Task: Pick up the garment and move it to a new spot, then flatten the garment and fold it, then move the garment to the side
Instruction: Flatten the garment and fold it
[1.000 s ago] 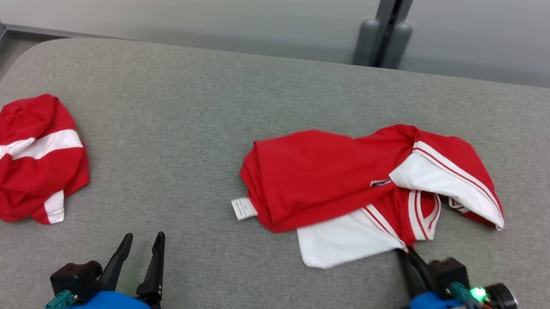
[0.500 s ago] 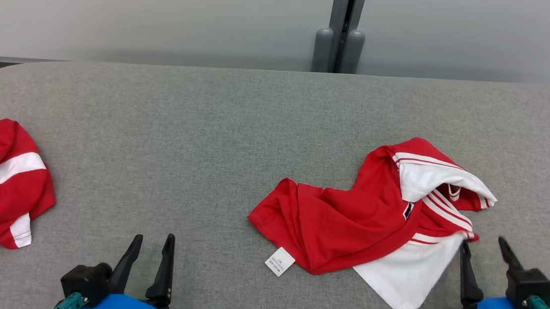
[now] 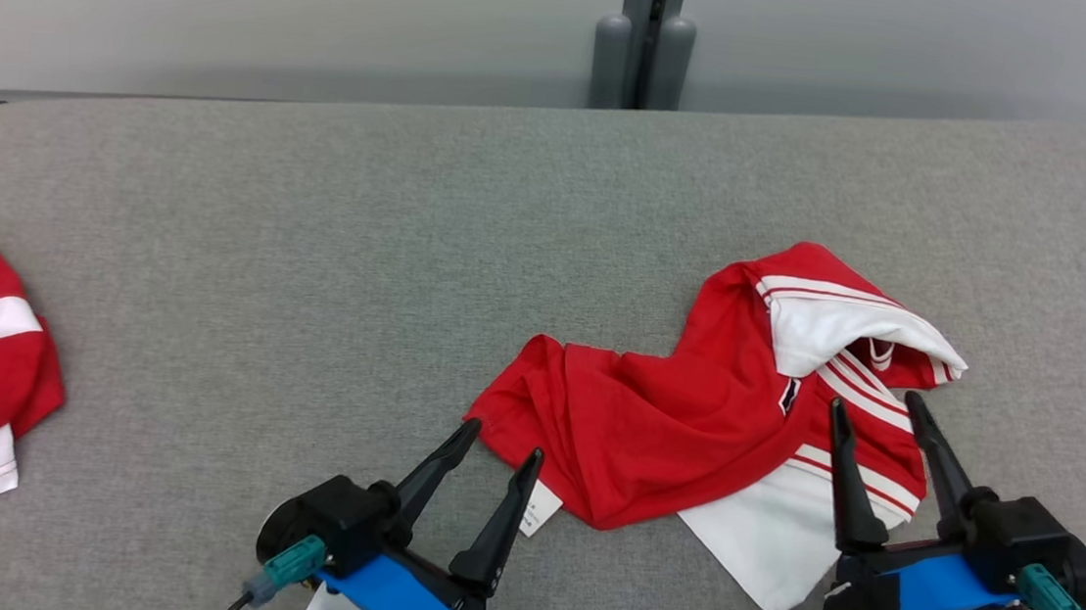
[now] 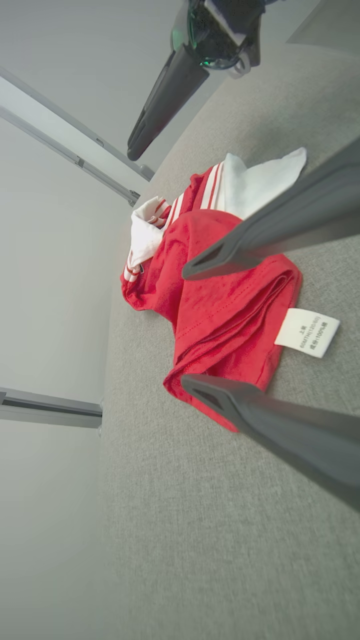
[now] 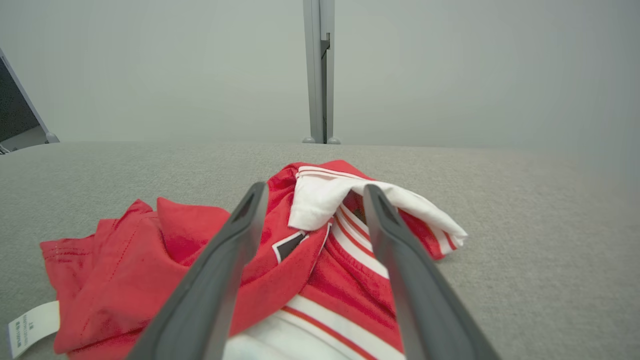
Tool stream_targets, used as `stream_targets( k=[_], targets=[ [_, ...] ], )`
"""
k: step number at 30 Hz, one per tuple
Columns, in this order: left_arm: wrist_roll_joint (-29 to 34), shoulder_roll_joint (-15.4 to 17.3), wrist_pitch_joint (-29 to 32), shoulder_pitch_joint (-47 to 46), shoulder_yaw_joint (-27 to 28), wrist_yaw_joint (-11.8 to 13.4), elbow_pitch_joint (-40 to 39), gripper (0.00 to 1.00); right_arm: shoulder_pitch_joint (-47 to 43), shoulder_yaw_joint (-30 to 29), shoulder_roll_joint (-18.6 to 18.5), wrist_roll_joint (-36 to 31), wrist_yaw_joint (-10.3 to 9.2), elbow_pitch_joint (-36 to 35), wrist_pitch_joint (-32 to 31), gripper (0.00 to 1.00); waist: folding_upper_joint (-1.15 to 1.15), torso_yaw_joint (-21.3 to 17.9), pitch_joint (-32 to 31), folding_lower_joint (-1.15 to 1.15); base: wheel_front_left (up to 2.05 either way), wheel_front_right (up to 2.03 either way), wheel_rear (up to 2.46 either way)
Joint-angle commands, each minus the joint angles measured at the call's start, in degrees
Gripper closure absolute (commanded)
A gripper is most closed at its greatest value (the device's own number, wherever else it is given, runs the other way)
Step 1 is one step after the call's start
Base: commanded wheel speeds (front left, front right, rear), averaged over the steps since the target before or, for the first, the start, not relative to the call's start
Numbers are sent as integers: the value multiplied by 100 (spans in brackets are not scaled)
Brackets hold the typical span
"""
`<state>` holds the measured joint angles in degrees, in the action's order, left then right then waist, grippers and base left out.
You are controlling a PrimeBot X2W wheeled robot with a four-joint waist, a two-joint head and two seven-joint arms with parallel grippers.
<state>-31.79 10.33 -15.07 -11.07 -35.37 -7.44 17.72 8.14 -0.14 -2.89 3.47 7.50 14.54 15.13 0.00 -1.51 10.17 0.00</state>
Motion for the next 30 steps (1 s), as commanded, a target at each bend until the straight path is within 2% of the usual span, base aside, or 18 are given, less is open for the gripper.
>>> stream_targets(
  k=[1,5,12,18,19,20,21,24,30],
  targets=[
    [-51,108,-15,-153,-111,-7,22,0,-24,55,-5,52,-2,35,1,0,0,-27,35,0,0,0,0],
    [-65,257,-15,-538,-376,-7,251,0,49,287,-5,110,-2,66,2,0,0,-188,190,0,0,0,0],
    [88,283,-14,-842,-37,-7,1098,0,76,389,-4,164,-2,99,2,0,0,-456,424,0,0,0,0],
    [-233,314,0,-1044,-404,-8,1793,0,85,401,-4,175,-2,73,2,0,0,-592,538,0,0,0,0],
    [-293,322,0,-1067,-432,-7,1862,53,81,397,-4,176,-2,58,2,0,0,-600,547,0,0,0,0],
    [-347,326,0,-1098,-448,-7,1893,94,76,393,-4,176,-2,47,2,0,0,-603,552,0,0,0,0],
    [-375,329,0,-1123,-417,-7,1887,100,74,379,-4,176,-2,47,2,0,0,-598,552,0,0,0,0],
    [-398,294,-3,-1067,-332,-7,1843,100,34,318,-2,186,-2,94,2,0,0,-516,485,0,0,0,0],
    [-184,132,-9,-723,470,-7,1556,100,-75,261,-3,220,-2,278,2,0,0,-88,211,0,0,0,0]
  ],
)
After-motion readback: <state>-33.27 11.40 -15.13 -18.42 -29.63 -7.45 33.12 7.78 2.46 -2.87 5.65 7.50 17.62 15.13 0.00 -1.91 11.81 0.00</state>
